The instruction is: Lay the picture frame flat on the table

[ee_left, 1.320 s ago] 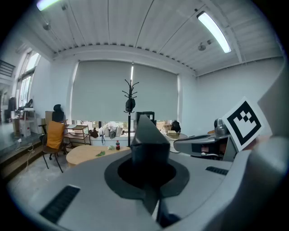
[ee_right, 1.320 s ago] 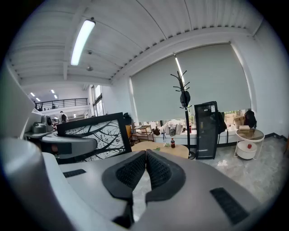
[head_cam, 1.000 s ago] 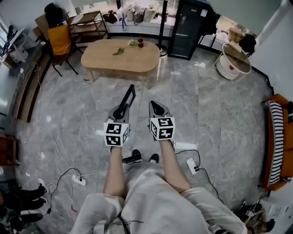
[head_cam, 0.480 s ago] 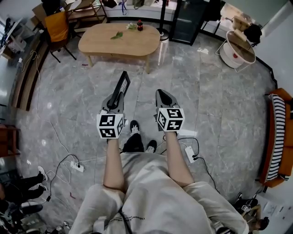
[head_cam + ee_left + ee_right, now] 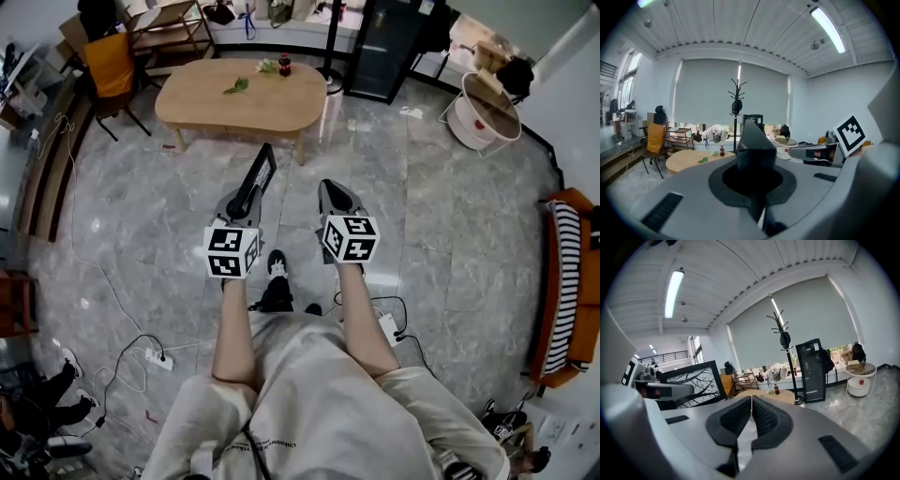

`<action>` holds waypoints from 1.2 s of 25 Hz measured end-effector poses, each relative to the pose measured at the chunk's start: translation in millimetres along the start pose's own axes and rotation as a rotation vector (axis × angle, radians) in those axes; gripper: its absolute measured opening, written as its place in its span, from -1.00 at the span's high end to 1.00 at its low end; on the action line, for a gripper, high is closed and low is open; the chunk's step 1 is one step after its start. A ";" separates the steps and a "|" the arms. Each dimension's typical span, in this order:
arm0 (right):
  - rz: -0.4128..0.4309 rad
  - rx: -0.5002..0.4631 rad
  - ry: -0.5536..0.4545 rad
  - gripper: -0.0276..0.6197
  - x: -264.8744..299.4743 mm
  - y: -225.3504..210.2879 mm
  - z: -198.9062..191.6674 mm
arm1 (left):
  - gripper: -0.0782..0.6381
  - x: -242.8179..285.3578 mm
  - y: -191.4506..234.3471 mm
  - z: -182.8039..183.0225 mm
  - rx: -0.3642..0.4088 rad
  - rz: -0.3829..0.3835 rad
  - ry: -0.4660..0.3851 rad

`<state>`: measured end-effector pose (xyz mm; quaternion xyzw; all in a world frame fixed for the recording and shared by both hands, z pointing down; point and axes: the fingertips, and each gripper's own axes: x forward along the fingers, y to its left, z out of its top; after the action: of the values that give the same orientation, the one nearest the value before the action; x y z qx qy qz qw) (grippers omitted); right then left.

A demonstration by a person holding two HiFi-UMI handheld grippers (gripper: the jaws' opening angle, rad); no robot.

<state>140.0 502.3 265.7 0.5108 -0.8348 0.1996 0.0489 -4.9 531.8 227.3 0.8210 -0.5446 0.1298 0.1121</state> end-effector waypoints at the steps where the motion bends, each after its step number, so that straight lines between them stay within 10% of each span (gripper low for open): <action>1: -0.001 0.008 0.000 0.81 11.6 -2.9 6.2 | 0.70 8.5 5.8 7.4 0.001 -0.012 -0.003; 30: -0.083 0.010 0.105 0.81 217.8 10.1 27.5 | 0.70 152.5 182.6 29.7 -0.124 -0.105 0.049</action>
<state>31.5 314.3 299.9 0.5340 -0.8082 0.2279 0.0985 -113.9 320.5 258.2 0.8364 -0.5050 0.1096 0.1826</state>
